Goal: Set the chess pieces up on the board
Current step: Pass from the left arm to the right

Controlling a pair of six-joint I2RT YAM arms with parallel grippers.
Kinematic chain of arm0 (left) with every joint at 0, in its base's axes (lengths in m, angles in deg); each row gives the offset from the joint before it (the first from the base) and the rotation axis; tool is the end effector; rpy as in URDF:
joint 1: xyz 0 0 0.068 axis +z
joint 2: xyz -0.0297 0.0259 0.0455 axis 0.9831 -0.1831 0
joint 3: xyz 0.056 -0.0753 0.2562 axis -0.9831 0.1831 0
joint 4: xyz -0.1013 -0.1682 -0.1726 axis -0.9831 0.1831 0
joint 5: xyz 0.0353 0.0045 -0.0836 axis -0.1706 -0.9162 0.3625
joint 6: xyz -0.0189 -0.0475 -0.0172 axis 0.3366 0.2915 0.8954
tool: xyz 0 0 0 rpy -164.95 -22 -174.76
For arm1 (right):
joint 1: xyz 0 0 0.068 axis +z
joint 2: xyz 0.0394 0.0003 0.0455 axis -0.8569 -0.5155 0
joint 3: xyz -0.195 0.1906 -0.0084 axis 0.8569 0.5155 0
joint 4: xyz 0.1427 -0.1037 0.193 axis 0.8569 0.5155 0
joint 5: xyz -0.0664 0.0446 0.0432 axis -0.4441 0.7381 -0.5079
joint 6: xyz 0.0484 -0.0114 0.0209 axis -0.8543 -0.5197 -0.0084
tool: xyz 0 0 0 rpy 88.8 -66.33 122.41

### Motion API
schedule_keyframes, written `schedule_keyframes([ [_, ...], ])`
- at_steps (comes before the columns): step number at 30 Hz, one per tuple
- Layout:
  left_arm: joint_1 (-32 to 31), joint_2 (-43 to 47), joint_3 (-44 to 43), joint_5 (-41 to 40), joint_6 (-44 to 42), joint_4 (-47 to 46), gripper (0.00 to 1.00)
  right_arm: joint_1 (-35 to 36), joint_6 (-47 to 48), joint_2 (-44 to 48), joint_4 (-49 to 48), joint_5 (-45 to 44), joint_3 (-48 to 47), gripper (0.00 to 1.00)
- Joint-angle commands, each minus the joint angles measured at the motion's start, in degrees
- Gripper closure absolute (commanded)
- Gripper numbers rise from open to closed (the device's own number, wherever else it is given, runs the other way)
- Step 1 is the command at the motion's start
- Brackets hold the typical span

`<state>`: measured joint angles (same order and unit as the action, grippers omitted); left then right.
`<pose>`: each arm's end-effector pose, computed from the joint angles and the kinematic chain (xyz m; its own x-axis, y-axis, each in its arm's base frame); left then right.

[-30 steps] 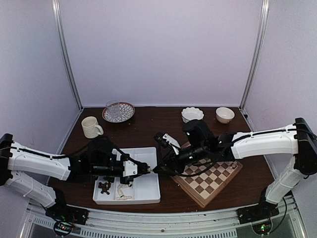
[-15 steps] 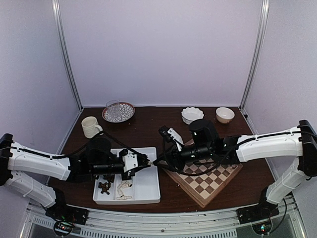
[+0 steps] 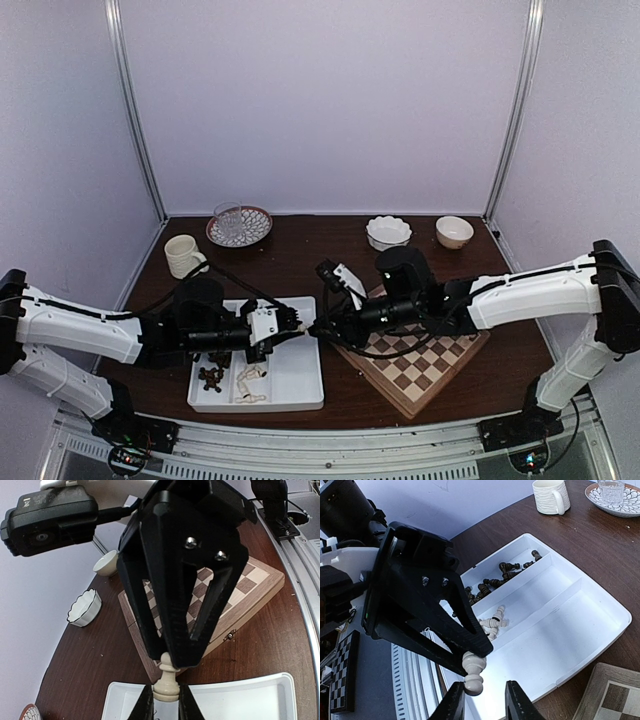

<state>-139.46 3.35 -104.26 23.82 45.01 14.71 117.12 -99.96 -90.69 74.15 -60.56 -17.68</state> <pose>0.1284 -0.2321 0.2080 0.2188 0.4023 -0.8890 0.9093 0.2463 0.3353 0.1653 0.2986 0.2313 -0.5076 -0.3370 -0.7929 -0.8616 0.2014 0.4660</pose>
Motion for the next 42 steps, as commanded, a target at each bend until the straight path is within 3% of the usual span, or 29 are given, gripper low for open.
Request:
schedule_keyframes([
  [1,-0.3,-0.3,-1.0,0.6,0.8,-3.7,1.0,0.4,0.1,-0.6,-1.5,-0.1,-0.8,0.71],
  [19,-0.3,-0.6,-1.5,1.8,0.4,-2.5,1.0,1.1,-0.1,0.5,-4.4,0.3,0.4,0.74],
  [31,-0.3,-0.6,-1.5,1.8,0.3,-2.4,1.0,1.2,0.1,1.4,-3.9,-1.2,0.7,0.94],
  [32,-0.2,-0.5,-1.5,1.7,0.4,-2.4,0.97,1.2,0.2,1.8,-3.2,-1.8,0.5,0.95],
  [35,-0.3,0.2,-0.9,1.9,1.1,-3.5,0.74,1.1,2.4,3.8,3.6,-6.8,-1.5,0.99],
  [37,-0.3,1.1,-0.1,1.8,1.9,-4.9,0.6,1.0,4.6,5.3,15.5,-11.9,-5.6,1.0],
  [39,-0.3,2.6,0.7,1.1,2.4,-5.6,0.53,0.6,6.6,5.7,28.6,-16.6,-11.4,0.99],
  [42,-0.3,4.8,1.4,-1.7,3.3,-5.5,0.51,-0.1,8.2,6.3,43.3,-20.2,-17.9,0.98],
])
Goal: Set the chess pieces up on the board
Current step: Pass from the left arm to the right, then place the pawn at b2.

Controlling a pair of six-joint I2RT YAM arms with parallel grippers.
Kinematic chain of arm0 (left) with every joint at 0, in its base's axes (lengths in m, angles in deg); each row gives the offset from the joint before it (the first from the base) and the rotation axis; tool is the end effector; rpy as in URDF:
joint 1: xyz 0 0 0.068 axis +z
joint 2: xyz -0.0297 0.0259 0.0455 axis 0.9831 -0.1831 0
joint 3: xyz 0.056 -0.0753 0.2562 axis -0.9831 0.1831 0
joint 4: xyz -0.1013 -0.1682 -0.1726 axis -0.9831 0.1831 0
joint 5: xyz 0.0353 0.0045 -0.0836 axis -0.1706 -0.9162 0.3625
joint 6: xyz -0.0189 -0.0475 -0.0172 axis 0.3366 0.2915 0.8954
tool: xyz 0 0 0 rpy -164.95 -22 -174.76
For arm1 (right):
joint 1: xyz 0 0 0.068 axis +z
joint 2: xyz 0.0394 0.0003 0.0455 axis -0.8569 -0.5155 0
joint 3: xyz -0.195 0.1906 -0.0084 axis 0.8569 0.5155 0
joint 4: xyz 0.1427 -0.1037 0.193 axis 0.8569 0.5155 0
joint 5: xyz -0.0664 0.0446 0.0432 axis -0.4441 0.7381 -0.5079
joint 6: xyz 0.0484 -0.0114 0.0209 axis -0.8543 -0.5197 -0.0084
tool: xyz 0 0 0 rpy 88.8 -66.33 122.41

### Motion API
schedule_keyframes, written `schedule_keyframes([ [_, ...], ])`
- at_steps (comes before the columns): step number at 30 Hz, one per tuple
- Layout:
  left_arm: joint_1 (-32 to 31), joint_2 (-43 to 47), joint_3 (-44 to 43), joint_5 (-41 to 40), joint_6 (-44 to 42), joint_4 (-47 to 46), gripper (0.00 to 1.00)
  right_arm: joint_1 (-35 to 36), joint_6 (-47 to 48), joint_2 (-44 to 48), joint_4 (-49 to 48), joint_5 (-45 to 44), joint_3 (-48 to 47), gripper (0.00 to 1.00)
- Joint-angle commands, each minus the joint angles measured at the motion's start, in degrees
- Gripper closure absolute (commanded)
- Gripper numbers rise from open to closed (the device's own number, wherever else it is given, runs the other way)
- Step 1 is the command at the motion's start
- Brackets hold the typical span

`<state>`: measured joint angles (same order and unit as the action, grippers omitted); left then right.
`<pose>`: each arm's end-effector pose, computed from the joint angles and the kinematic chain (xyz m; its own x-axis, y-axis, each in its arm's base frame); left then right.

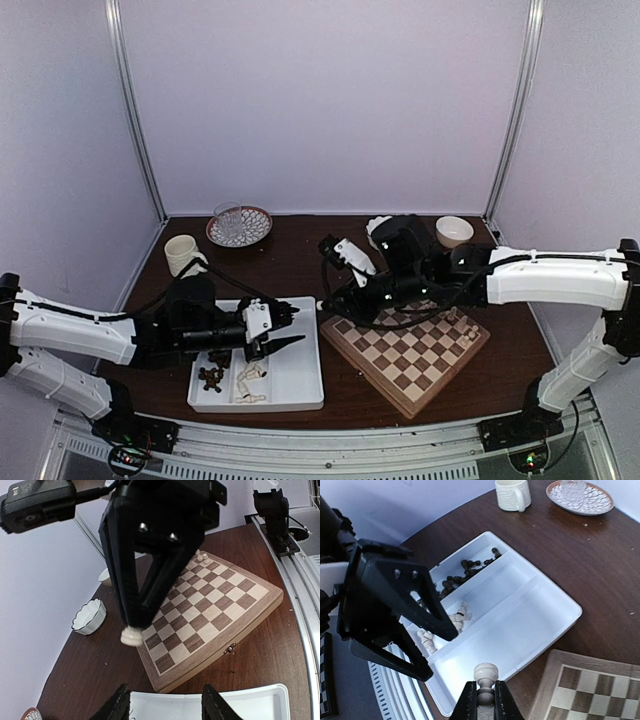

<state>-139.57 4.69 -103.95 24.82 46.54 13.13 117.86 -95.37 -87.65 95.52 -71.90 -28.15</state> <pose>0.1263 -0.2306 0.2149 0.2180 0.3538 -0.9096 0.9138 0.2532 0.3175 0.1657 0.2954 0.2736 -0.4862 -0.4146 -0.7693 -0.8613 0.3763 0.3415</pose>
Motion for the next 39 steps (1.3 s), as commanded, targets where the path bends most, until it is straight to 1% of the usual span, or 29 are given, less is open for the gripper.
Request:
schedule_keyframes([
  [1,-0.1,4.2,1.2,-3.9,2.0,-3.7,0.51,-1.0,3.7,3.5,25.7,-10.2,-8.8,0.98],
  [3,-0.1,5.0,1.6,-5.2,1.9,-3.5,0.51,-1.1,4.0,4.0,32.4,-12.7,-10.5,0.96],
  [6,-0.1,5.2,1.7,-5.4,1.5,-3.2,0.52,-1.1,3.9,2.9,42.3,-19.3,-14.2,1.0],
  [8,-0.2,5.1,1.7,-4.9,1.4,-3.1,0.52,-1.1,3.1,1.7,48.9,-24.8,-16.5,1.0],
  [10,-0.1,4.9,1.5,-4.5,1.2,-2.6,0.52,-1.3,2.8,1.1,53.2,-29.4,-17.1,1.0],
  [11,-0.2,4.8,1.4,-4.5,1.1,-2.4,0.52,-1.6,3.1,1.1,54.2,-30.3,-16.9,1.0],
  [13,-0.1,4.6,1.2,-4.4,1.1,-2.0,0.52,-2.9,3.6,1.4,55.1,-29.6,-16.0,1.0],
  [16,-0.1,3.8,1.0,-4.1,1.0,-1.8,0.52,-5.1,4.7,1.7,55.3,-25.6,-14.7,1.0],
  [24,-0.2,1.9,0.2,-3.1,1.2,-1.2,0.53,-12.9,4.1,0.2,55.5,-23.6,-10.1,1.0],
  [27,-0.2,1.3,0.1,-3.2,1.2,-1.2,0.51,-15.4,3.8,-0.4,55.2,-22.2,-8.6,1.0],
  [32,-0.2,1.5,0.0,-3.7,1.5,-1.1,0.5,-18.0,3.0,0.9,53.0,-19.3,-5.2,1.0],
  [35,-0.1,1.9,0.2,-4.3,1.6,-1.0,0.5,-19.4,1.9,1.9,51.9,-20.0,-2.9,1.0],
  [39,-0.1,2.5,0.4,-4.2,1.9,-1.0,0.5,-20.2,0.0,1.9,52.9,-20.7,-3.1,1.0],
])
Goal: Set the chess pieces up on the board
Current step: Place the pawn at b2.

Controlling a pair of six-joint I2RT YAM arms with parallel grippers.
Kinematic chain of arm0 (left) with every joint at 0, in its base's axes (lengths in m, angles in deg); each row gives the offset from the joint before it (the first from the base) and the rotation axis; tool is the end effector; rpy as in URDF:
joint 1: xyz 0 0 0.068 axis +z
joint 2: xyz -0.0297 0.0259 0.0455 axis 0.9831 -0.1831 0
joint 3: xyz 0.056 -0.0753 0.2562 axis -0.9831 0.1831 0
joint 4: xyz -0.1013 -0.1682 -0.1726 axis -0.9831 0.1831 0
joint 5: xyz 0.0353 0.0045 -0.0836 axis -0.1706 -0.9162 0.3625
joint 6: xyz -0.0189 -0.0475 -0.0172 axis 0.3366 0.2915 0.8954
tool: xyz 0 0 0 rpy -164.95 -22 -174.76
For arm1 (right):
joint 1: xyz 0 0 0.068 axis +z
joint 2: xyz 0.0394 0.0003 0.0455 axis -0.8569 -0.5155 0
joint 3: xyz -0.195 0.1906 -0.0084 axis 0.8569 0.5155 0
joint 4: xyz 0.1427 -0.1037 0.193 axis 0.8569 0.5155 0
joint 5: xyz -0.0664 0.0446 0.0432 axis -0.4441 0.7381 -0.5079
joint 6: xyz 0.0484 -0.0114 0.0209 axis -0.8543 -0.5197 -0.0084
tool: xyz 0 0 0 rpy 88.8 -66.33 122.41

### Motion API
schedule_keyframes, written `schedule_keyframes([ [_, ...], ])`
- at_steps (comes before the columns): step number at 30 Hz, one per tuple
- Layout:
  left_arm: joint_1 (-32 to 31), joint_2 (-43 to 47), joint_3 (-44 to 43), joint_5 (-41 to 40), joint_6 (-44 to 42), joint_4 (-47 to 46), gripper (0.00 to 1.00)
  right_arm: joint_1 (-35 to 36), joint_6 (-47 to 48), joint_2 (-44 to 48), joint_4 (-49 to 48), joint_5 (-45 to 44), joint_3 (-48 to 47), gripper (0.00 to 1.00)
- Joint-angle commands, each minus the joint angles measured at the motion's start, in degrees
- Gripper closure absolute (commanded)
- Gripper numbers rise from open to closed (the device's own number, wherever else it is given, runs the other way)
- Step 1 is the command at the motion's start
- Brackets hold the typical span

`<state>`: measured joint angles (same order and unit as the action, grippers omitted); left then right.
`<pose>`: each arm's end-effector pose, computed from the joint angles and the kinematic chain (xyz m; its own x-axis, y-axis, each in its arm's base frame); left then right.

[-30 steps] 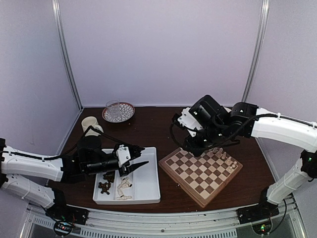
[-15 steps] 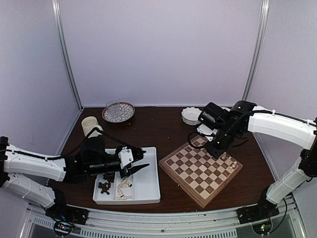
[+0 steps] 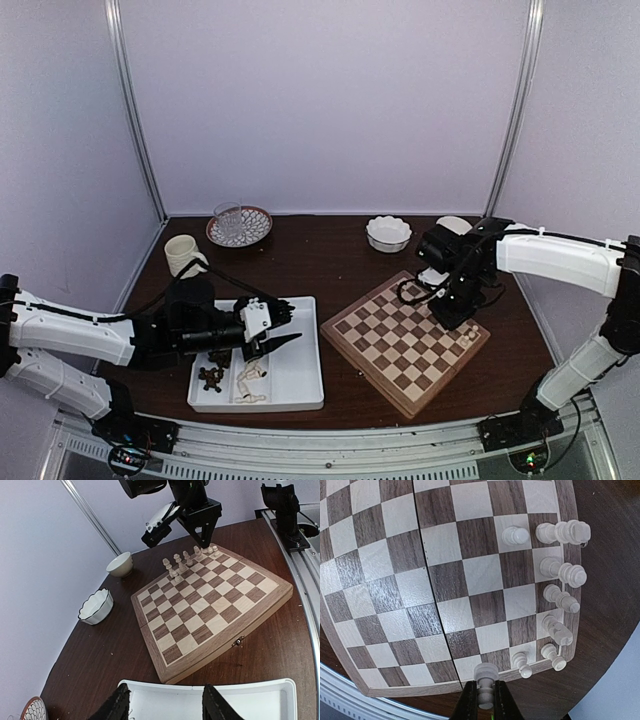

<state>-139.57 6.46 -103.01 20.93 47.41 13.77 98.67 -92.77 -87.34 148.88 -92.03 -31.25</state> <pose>0.1256 -0.2246 0.2156 0.1966 0.3687 -0.9085 0.8928 0.3157 0.3213 0.2017 0.1653 0.2405 -0.8612 -0.4977 -0.1029 -0.4977 0.8669 -0.0281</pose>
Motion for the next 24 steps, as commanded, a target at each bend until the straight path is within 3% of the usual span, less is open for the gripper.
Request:
schedule_keyframes([
  [1,-0.2,0.9,-0.5,-0.2,1.1,-1.7,0.5,-1.3,-3.3,1.4,-0.3,-0.6,0.0,1.0],
  [7,-0.1,1.4,-0.8,0.1,1.8,-1.1,0.51,-1.9,-9.4,4.3,-7.8,5.7,4.2,1.0],
  [16,-0.1,0.7,-1.3,0.4,2.3,-0.8,0.52,-1.9,-12.9,6.7,-7.3,-0.4,9.2,1.0],
  [24,-0.1,0.8,-1.4,0.7,3.0,-0.5,0.52,-4.0,-13.2,4.8,-9.5,0.0,9.7,1.0],
])
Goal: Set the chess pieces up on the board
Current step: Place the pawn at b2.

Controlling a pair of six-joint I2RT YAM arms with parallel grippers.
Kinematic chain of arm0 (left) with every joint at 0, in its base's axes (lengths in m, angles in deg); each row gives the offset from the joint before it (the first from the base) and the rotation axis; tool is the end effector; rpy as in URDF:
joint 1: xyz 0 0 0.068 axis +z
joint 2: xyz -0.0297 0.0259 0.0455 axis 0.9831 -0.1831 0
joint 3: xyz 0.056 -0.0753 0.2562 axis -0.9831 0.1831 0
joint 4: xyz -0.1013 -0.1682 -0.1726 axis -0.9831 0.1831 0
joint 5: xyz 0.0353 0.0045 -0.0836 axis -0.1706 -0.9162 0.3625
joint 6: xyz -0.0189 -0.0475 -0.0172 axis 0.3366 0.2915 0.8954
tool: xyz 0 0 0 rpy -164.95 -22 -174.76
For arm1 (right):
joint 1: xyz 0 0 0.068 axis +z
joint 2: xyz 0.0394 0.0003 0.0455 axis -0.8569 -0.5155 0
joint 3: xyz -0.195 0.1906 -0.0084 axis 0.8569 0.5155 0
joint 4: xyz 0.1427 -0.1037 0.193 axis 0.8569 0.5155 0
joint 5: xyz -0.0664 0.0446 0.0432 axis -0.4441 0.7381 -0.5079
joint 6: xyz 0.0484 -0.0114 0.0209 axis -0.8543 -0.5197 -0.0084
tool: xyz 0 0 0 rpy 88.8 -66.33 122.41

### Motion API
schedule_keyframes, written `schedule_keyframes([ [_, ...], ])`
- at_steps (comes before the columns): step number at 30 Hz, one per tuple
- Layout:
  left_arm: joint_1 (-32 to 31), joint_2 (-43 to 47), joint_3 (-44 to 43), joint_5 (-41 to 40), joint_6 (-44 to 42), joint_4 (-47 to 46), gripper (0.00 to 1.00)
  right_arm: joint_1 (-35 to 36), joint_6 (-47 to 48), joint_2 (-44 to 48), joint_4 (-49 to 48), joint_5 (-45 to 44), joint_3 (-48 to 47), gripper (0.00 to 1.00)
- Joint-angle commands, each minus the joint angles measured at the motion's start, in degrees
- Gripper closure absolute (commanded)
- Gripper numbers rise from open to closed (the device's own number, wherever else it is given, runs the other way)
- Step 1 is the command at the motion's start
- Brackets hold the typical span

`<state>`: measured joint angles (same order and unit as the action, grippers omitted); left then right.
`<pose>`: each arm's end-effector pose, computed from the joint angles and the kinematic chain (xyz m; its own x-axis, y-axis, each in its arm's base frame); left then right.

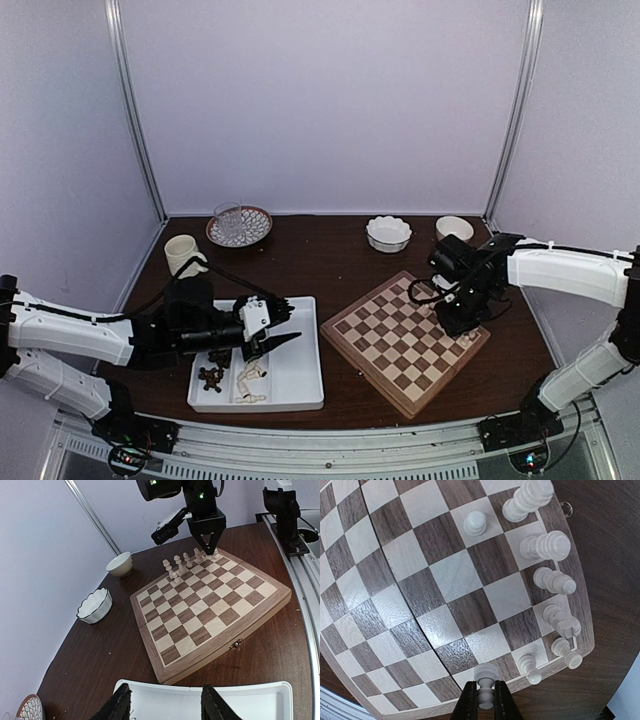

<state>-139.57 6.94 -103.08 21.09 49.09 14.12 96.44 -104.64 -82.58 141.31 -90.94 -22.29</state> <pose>0.1251 -0.2239 0.2174 0.1723 0.3557 -0.9186 0.8987 0.3250 0.2944 0.1932 0.1469 0.2204 -0.9512 -0.2674 -0.1537 -0.2754 0.9608 0.0329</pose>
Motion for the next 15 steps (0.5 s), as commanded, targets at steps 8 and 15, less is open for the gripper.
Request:
schedule_keyframes([
  [8,-0.2,0.9,-1.0,-0.6,1.8,-1.3,0.52,-4.3,-0.8,-2.3,-1.9,-0.1,0.2,1.0],
  [15,-0.1,1.1,-0.9,-0.5,1.7,-1.3,0.52,-7.8,-1.5,-4.8,-2.9,3.7,0.5,1.0],
])
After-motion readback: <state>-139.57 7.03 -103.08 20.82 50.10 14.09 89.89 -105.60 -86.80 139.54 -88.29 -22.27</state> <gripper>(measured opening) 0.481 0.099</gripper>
